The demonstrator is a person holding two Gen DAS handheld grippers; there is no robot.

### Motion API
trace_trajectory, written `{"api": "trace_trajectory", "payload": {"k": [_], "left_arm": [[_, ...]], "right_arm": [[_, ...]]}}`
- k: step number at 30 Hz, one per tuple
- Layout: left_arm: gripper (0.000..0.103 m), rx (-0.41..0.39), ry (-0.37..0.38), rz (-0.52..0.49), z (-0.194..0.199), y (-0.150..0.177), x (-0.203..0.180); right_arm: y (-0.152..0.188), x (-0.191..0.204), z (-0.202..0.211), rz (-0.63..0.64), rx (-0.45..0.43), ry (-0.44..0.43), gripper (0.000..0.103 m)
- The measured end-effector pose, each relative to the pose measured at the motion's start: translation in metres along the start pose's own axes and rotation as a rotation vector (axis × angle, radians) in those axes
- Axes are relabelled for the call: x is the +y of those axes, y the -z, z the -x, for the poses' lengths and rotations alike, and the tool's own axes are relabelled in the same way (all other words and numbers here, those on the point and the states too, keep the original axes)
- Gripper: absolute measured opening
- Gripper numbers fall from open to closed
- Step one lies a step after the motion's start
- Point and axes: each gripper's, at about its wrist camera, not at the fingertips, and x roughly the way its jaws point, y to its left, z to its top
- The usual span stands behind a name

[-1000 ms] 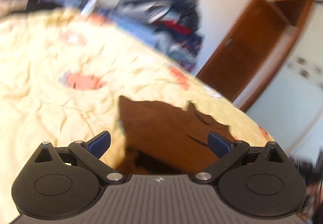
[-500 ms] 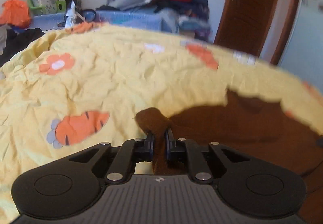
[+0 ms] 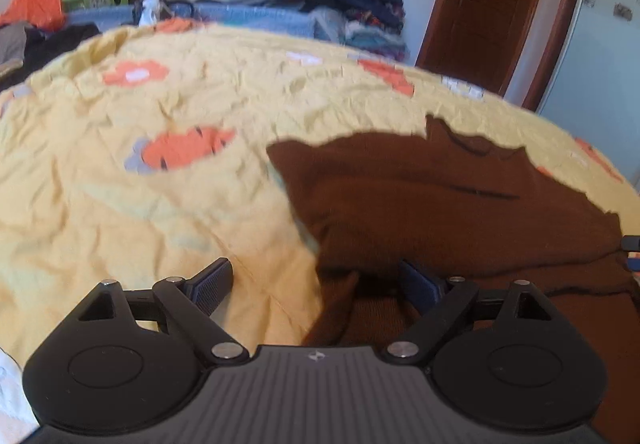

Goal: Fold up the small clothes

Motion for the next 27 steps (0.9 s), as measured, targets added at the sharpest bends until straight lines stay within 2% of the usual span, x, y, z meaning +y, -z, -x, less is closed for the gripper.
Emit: {"api": "trace_trajectory", "payload": {"k": [1,2,3,4,5,7,10,11,12,13,14,15,16,18,19,20,21,22,24,27], "left_arm": [[0.066,-0.015,-0.036,-0.05,-0.002,0.002,-0.009],[0.054,-0.032,-0.055,-0.105,-0.003,0.002,-0.017],[0.026,-0.033,-0.034,-0.134,-0.004,0.002,-0.022],[0.019,-0.029,-0.026,-0.15,-0.003,0.001,-0.025],[0.019,-0.035,-0.061,-0.191,-0.002,0.002,-0.03],[0.019,-0.068,-0.085,-0.267,-0.002,0.009,-0.034],[0.02,-0.075,-0.076,-0.282,0.01,0.013,-0.037],[0.022,-0.069,-0.053,-0.262,0.019,0.013,-0.035],[0.031,-0.056,-0.034,-0.245,0.027,0.014,-0.033],[0.049,-0.044,-0.013,-0.23,0.035,0.017,-0.029],[0.061,-0.042,0.011,-0.212,0.043,0.021,-0.025],[0.079,-0.049,0.03,-0.19,0.05,0.026,-0.02],[0.08,-0.052,0.043,-0.171,0.054,0.032,-0.015],[0.078,-0.007,0.048,-0.149,0.048,0.038,-0.011],[0.064,0.015,0.031,-0.138,0.042,0.04,-0.011],[0.048,-0.021,-0.004,-0.155,0.041,0.043,-0.014],[0.031,-0.033,-0.008,-0.164,0.041,0.042,-0.016],[0.02,-0.022,-0.001,-0.149,0.04,0.039,-0.015],[0.011,-0.008,-0.01,-0.141,0.041,0.035,-0.011],[0.011,-0.016,-0.013,-0.164,0.044,0.04,-0.007]], "right_arm": [[0.003,0.005,-0.002,0.021,0.002,0.005,0.076],[0.005,0.012,-0.004,0.055,0.001,0.02,0.058],[0.006,0.02,-0.007,0.098,0.012,0.043,0.041],[0.007,0.026,-0.011,0.145,0.038,0.067,0.013],[0.008,0.028,-0.013,0.174,0.045,0.082,0.012],[0.007,0.022,-0.01,0.174,0.048,0.082,0.008],[0.01,0.01,-0.005,0.116,0.02,0.064,0.01],[0.013,0.012,-0.003,0.111,0.013,0.066,0.021],[0.016,0.014,0.001,0.112,0.017,0.062,0.027],[0.02,0.018,0.007,0.119,0.03,0.057,0.046],[0.024,0.022,0.013,0.138,0.042,0.045,0.069],[0.03,0.026,0.021,0.166,0.041,0.037,0.077],[0.036,0.029,0.03,0.2,0.029,0.037,0.082],[0.046,0.03,0.036,0.234,0.039,0.049,0.075],[0.05,0.029,0.034,0.243,0.053,0.058,0.062],[0.054,0.03,0.032,0.267,0.045,0.072,0.049],[0.057,0.033,0.03,0.299,0.038,0.093,0.042],[0.056,0.034,0.03,0.315,0.037,0.107,0.009],[0.051,0.028,0.03,0.281,0.061,0.085,0.009],[0.047,0.001,0.038,0.191,0.039,0.062,0.007]]}}
